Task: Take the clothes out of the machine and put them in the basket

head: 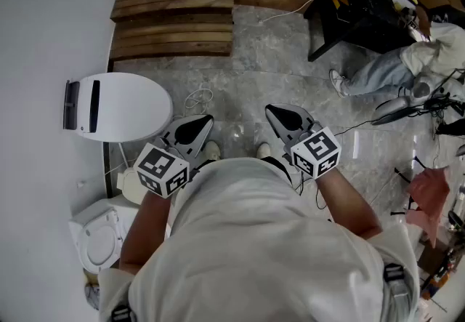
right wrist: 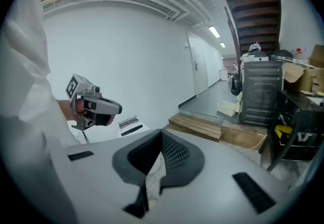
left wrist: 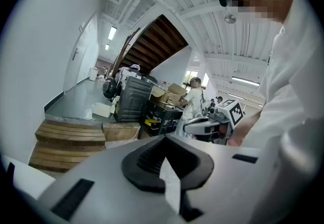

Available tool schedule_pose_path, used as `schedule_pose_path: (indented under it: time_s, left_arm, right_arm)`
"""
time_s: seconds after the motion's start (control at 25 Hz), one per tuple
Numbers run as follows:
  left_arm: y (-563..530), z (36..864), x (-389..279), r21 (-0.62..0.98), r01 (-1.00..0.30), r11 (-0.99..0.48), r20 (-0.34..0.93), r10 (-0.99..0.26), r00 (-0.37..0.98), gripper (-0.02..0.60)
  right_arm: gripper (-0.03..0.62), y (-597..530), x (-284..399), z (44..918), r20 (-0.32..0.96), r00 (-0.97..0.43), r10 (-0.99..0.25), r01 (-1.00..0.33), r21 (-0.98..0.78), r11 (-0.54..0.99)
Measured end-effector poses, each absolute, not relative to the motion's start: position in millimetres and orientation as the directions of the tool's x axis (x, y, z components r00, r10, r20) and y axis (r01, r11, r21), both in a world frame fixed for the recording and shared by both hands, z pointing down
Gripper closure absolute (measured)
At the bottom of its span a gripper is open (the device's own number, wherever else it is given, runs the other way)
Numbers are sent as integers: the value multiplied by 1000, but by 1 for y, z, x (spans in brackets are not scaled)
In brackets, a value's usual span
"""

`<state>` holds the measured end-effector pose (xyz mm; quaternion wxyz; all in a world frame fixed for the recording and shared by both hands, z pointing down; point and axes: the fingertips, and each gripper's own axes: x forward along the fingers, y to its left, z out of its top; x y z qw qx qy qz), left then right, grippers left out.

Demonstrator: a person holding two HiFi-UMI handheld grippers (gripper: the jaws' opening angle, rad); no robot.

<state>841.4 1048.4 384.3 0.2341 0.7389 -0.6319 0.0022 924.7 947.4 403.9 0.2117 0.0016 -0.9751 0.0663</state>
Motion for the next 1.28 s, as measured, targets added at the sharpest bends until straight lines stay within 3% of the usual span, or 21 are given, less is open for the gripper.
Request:
schedule_pose_path:
  time_s: [0.64, 0.96, 1.28]
  left_arm:
    - [1070, 394, 763, 361, -924, -129, 272, -933, 237, 584]
    - [1002, 400, 717, 354, -932, -83, 309, -930, 200, 584]
    - [874, 382, 651, 293, -954, -66, 365, -915, 175, 584]
  right_arm:
    - [589, 970, 844, 397, 407, -914, -8, -73, -146, 987]
    - [468, 876, 787, 412, 374, -927, -22, -111, -219, 969]
    - [448, 741, 711, 408, 359, -933, -17, -102, -218, 971]
